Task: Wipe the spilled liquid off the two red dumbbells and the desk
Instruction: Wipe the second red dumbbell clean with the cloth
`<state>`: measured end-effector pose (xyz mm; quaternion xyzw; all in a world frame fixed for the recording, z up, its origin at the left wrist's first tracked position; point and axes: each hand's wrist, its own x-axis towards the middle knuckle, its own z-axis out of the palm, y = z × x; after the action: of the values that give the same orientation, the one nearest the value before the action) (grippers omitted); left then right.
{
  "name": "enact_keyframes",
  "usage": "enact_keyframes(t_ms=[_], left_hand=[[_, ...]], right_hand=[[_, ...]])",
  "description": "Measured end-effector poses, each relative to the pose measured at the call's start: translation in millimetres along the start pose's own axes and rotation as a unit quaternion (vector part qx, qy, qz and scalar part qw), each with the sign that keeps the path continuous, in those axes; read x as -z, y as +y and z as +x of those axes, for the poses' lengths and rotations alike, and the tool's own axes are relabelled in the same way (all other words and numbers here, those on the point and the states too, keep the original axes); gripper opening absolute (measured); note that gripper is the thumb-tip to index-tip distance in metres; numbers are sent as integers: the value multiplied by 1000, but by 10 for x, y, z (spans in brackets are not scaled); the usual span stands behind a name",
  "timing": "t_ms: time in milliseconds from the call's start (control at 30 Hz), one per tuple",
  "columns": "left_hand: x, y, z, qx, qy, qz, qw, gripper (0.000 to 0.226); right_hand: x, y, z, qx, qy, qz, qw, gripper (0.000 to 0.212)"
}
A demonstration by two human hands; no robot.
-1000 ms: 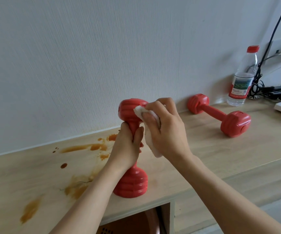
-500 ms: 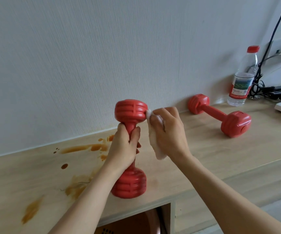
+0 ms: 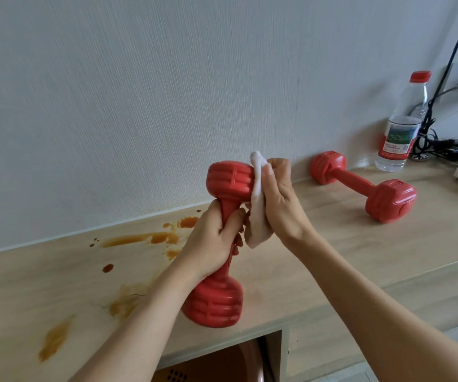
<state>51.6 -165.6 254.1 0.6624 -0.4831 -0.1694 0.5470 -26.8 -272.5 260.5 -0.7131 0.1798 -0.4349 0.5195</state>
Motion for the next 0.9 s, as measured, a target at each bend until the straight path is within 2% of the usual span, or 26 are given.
enact_keyframes(t_ms=[100,200,333,433,533,600,633,700,767,900], left_hand=[[22,-34,0,-17,-43,-32,998,10],[35,-37,-20,-18,-84,-58,995,16],[71,-22,7,6,-92,-73,993,22],[70,-6,33,1,-23,-7,1000,29],[99,-31,66,-1,64,93,994,16],[123,-47,66,9,91,147,985,18],[105,-40,53,9,89,132,987,18],[44,-29,23,1,60,83,995,18],[20,-22,19,1,43,49,998,17],[52,-27,14,-11,19,27,999,17]], right_hand=[[33,55,-11,-79,-6,103,991,39],[48,83,20,-180,-9,230,956,43],[6,66,53,-223,3,258,940,42],[-7,17,29,-168,41,210,962,39],[-118,-98,-110,3,51,15,999,38],[-203,-77,-183,91,52,-136,985,47],[-214,-86,-181,96,58,-158,981,47],[-167,-37,-98,77,66,-116,988,36],[-107,-14,-14,59,46,-60,995,14],[12,77,24,-24,-8,73,997,19]])
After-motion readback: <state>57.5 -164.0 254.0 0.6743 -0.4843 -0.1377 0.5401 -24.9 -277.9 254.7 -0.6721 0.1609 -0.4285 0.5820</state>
